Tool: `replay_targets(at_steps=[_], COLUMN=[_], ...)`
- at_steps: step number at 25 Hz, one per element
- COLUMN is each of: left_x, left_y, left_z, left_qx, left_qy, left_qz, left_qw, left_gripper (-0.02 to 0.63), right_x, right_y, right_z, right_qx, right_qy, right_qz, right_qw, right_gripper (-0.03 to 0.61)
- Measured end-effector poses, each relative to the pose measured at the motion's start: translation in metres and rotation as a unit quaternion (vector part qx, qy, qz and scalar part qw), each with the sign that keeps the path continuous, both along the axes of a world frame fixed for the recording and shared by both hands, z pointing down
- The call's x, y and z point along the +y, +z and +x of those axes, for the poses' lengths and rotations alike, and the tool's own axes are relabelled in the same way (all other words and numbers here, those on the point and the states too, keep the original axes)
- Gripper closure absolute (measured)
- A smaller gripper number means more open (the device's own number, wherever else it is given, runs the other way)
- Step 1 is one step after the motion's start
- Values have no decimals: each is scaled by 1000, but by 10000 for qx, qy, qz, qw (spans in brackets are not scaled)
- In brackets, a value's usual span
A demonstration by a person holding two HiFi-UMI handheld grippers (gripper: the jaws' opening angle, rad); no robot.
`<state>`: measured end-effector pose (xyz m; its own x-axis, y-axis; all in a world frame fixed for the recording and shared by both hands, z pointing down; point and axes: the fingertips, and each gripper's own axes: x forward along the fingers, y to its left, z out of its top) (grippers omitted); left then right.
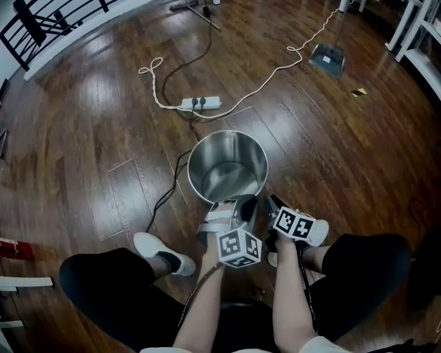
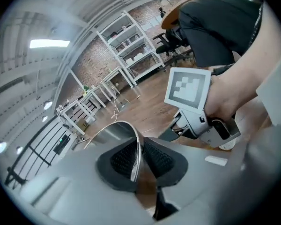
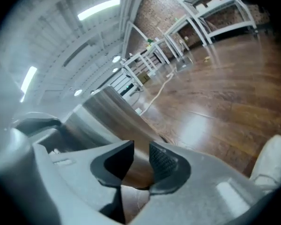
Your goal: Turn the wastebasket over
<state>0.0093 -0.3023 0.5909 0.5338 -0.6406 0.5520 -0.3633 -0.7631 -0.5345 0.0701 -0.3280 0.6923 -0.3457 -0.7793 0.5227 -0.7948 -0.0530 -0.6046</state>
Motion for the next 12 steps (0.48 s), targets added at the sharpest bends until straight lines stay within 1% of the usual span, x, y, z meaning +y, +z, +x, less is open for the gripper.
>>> replay_targets(at_steps=[1, 3, 4, 5, 6, 8, 10, 12], left_x=[-1, -1, 0, 3, 8, 25, 53, 88], left_y=[-2, -13, -23, -37, -53, -92, -132, -165], left_z=[-5, -23, -34, -47, -59, -80, -95, -105], left_qx=[214, 657, 908, 1215, 1572, 2322, 3017, 3567], left_qy=[-151, -567, -827, -1108, -1382, -1810, -2059, -2207], left_qz=[-93, -156, -107, -34, 44, 210, 390, 574], left_qw=[9996, 9961, 9924, 9864, 9778, 9555, 9301, 9060], left_gripper=[540, 490, 474, 471, 465, 449, 432, 397], right_x=[-1, 5, 11, 18, 25, 45, 75, 114], right_y=[-20, -62, -85, -107, -131, -178, -222, -261], right_z=[-2, -6, -7, -10, -13, -20, -24, -28], right_qx=[174, 569, 765, 938, 1079, 1285, 1479, 1727], right_qy=[-140, -381, -485, -579, -657, -744, -775, -872], right_qz=[319, 947, 1265, 1585, 1899, 2467, 2942, 3414], right_qw=[9992, 9931, 9878, 9812, 9736, 9577, 9411, 9198], right_gripper=[484, 460, 443, 428, 409, 385, 357, 306])
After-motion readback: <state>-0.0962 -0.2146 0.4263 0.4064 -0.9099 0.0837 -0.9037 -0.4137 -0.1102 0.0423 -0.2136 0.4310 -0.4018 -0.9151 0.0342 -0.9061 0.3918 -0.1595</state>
